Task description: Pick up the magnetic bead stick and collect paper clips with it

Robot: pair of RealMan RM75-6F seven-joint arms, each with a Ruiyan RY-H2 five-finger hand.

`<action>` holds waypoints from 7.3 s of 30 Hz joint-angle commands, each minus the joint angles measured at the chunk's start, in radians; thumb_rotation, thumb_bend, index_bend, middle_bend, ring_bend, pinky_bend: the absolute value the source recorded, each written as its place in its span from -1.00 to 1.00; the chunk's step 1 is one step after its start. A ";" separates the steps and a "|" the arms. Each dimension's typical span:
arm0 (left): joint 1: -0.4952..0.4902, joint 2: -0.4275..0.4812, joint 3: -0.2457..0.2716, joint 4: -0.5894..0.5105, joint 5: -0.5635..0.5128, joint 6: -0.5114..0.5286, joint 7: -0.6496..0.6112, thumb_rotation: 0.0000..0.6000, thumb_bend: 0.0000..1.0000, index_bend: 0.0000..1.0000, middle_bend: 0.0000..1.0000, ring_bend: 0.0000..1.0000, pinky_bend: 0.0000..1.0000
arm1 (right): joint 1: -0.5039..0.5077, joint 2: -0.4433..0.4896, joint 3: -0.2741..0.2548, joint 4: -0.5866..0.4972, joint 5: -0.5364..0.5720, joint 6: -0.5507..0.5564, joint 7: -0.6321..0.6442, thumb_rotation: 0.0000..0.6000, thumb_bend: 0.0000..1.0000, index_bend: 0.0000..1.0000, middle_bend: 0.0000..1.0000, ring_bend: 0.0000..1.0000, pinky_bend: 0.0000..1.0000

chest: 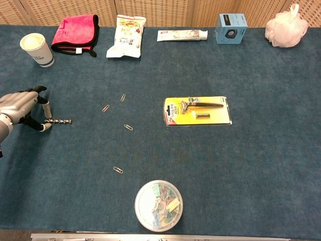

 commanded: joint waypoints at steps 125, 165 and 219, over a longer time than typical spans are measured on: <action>-0.092 -0.168 0.026 -0.369 0.142 0.291 0.650 1.00 -0.26 0.08 -1.00 -1.00 -0.89 | -0.059 0.041 0.003 0.015 -0.042 0.113 0.125 1.00 -0.98 -0.62 -0.63 -0.76 -0.37; -0.171 -0.176 -0.043 -0.338 0.070 0.317 0.626 1.00 -0.26 0.08 -1.00 -1.00 -0.89 | -0.081 0.049 0.015 0.024 -0.034 0.142 0.164 1.00 -0.98 -0.62 -0.63 -0.76 -0.37; -0.234 -0.211 -0.075 -0.208 -0.002 0.321 0.645 1.00 -0.26 0.09 -1.00 -1.00 -0.89 | -0.083 0.052 0.018 0.027 -0.035 0.137 0.178 1.00 -0.98 -0.62 -0.63 -0.76 -0.37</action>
